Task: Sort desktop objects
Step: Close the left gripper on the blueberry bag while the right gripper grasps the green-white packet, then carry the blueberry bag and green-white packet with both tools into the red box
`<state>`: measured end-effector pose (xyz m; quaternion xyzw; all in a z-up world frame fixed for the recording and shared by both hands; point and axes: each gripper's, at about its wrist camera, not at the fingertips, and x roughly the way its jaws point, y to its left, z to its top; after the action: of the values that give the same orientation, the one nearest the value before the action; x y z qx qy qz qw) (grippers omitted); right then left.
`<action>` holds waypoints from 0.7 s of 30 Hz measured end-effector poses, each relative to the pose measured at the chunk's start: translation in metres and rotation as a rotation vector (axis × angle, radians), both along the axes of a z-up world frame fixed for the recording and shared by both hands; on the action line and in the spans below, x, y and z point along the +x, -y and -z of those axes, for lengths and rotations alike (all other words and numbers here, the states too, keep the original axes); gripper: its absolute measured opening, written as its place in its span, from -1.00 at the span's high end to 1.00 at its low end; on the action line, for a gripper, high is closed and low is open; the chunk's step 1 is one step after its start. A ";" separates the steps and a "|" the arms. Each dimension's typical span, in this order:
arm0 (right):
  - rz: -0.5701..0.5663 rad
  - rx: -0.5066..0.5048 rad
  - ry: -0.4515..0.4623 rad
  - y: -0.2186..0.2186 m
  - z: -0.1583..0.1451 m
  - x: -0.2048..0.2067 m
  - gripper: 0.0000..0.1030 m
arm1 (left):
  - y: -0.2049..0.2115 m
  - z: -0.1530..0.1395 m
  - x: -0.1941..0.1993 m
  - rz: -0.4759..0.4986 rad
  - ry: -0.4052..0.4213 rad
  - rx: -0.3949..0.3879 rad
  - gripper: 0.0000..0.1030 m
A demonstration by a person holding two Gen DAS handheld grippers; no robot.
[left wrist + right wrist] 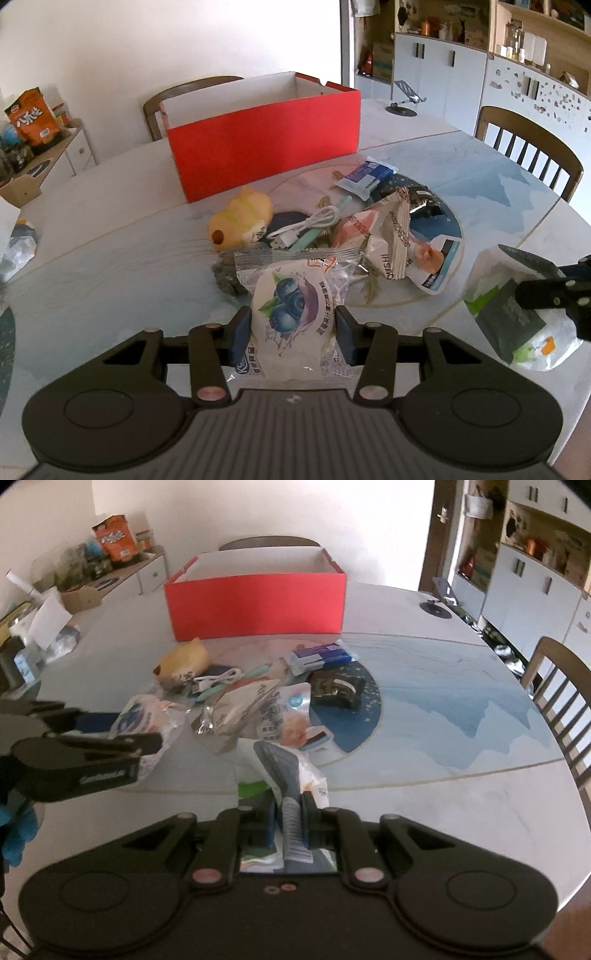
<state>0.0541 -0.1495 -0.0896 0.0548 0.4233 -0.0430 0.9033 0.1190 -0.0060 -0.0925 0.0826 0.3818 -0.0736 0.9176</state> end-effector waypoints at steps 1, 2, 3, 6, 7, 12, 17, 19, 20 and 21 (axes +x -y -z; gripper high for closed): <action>0.006 0.006 -0.001 0.000 -0.002 0.001 0.76 | -0.002 -0.003 -0.001 -0.006 -0.001 0.000 0.10; 0.011 0.011 -0.002 0.001 -0.003 0.001 0.76 | -0.004 -0.006 -0.002 -0.010 -0.002 0.001 0.10; 0.019 0.020 -0.002 0.002 -0.006 0.002 0.76 | -0.005 -0.009 -0.003 -0.012 -0.005 0.003 0.10; 0.031 0.045 -0.001 0.002 -0.014 0.005 0.76 | -0.011 -0.020 -0.007 -0.022 -0.001 0.006 0.10; 0.034 0.051 0.000 0.002 -0.017 0.005 0.76 | -0.013 -0.024 -0.008 -0.023 0.000 0.004 0.10; 0.023 0.072 0.015 -0.002 -0.037 0.008 0.76 | -0.019 -0.046 -0.015 -0.011 0.010 0.000 0.10; 0.022 0.099 0.016 -0.009 -0.052 0.013 0.77 | -0.023 -0.065 -0.020 0.013 0.013 0.010 0.10; 0.031 0.108 0.018 -0.011 -0.058 0.015 0.76 | -0.026 -0.071 -0.020 0.022 0.005 0.000 0.10; 0.034 0.114 0.019 -0.012 -0.061 0.017 0.76 | -0.026 -0.074 -0.019 0.025 0.003 -0.004 0.10; 0.036 0.116 0.021 -0.013 -0.063 0.018 0.76 | -0.027 -0.076 -0.019 0.029 0.002 -0.006 0.10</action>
<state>0.0717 -0.1361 -0.0264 0.1153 0.4145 -0.0341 0.9021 0.1000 0.0211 -0.0165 0.0855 0.3792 -0.0877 0.9172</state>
